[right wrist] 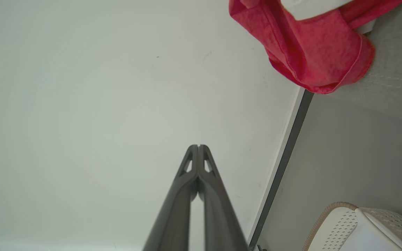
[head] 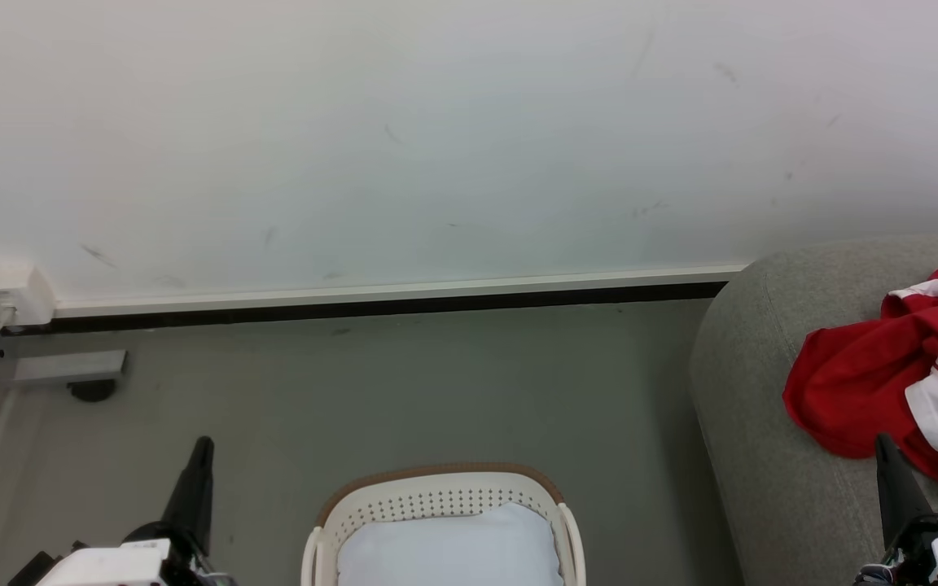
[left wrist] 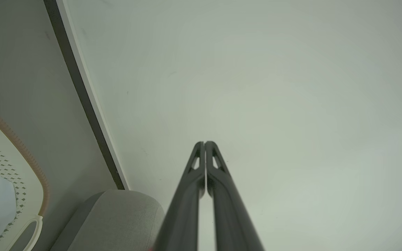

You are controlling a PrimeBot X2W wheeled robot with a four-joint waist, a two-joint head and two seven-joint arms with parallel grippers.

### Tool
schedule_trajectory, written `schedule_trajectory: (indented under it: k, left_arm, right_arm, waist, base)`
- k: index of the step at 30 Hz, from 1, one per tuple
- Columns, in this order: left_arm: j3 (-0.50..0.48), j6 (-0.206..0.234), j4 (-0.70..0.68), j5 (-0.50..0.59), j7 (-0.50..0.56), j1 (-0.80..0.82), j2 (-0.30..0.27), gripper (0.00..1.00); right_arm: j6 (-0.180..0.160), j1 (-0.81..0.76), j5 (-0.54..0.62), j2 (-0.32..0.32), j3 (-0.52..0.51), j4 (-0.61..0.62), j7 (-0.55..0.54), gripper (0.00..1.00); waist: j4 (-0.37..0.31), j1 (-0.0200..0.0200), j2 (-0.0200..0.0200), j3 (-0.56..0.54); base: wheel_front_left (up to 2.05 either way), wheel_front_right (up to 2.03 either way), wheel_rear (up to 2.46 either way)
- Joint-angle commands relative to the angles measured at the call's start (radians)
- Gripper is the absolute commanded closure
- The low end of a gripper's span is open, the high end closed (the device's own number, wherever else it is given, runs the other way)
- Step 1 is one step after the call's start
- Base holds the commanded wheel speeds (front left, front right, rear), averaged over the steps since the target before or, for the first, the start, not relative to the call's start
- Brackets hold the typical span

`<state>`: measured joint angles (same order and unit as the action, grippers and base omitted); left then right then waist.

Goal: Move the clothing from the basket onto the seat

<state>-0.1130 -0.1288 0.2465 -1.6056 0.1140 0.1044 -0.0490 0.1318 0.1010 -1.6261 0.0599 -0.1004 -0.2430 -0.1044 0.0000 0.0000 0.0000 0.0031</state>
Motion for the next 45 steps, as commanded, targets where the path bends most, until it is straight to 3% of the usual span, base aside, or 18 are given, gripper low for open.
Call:
schedule_trajectory:
  k: [1,45]
  left_arm:
    - [-0.003,-0.004,-0.003,-0.013,0.004,0.008,-0.002,1.0]
    - [-0.003,-0.004,-0.003,-0.013,0.004,0.008,-0.002,1.0]
  right_arm:
    - [-0.002,0.012,0.005,0.0,-0.003,-0.002,-0.002,1.0]
    - [-0.002,0.013,0.01,-0.005,-0.01,-0.003,-0.007,1.0]
  waist:
    - [0.0,0.0,0.0,0.0]
    - [0.0,0.0,0.0,0.0]
  base:
    - [0.0,0.0,0.0]
    - [0.0,0.0,0.0]
